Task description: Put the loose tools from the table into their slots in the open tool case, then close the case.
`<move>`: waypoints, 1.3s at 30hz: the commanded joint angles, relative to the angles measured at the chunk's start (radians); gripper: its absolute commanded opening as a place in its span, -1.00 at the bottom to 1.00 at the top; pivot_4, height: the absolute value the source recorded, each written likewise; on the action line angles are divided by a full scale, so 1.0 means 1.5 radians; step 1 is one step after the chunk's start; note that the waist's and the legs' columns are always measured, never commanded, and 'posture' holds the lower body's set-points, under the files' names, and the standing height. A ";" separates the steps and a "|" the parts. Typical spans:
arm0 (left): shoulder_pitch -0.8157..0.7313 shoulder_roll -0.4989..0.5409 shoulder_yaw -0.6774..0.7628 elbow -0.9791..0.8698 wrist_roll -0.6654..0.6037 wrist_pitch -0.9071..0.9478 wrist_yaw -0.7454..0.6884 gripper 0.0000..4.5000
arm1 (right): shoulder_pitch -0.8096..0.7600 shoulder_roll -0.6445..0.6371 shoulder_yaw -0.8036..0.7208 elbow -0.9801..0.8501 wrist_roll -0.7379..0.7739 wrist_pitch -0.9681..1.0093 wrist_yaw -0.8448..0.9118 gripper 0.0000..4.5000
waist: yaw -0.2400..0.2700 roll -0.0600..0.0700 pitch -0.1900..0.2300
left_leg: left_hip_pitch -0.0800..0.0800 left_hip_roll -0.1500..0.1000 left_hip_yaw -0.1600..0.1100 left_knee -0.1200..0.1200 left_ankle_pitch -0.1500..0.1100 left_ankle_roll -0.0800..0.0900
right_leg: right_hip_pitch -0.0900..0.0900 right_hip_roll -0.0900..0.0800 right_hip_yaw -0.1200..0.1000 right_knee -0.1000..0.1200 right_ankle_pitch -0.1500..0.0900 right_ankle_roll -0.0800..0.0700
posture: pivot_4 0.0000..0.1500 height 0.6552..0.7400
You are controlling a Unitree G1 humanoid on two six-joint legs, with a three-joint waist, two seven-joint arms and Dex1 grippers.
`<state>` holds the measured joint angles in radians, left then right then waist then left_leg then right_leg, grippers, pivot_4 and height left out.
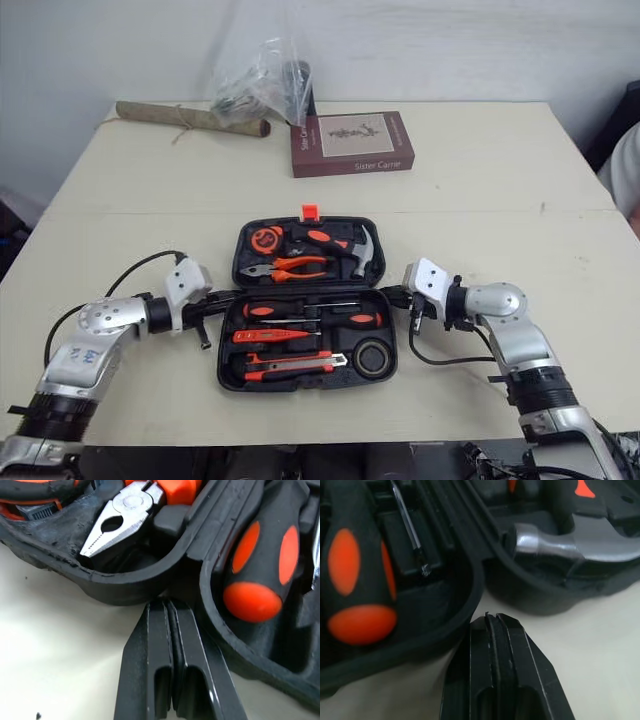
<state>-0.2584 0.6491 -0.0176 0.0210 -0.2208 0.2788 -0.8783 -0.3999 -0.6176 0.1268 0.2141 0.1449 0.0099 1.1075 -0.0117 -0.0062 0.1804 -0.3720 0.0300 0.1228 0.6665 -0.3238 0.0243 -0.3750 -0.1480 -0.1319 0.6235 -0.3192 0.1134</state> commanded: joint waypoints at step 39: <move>0.048 0.064 0.213 -0.056 -0.133 0.070 -0.042 -0.64 | -0.058 -0.100 -0.063 -0.045 0.051 0.191 0.048 0.25 | -0.010 -0.001 0.001 | -0.002 0.001 -0.001 -0.001 0.001 0.000 | -0.001 -0.002 0.000 0.000 0.000 0.000 | 1.00 1.00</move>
<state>-0.1782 0.7255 0.2487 0.0122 -0.3556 0.3555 -0.9212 -0.4847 -0.7584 0.0601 0.1964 0.1892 0.2516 1.1826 -0.0273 -0.0070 0.1824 -0.3747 0.0316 0.1198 0.6655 -0.3224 0.0242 -0.3763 -0.1510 -0.1317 0.6223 -0.3192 0.1133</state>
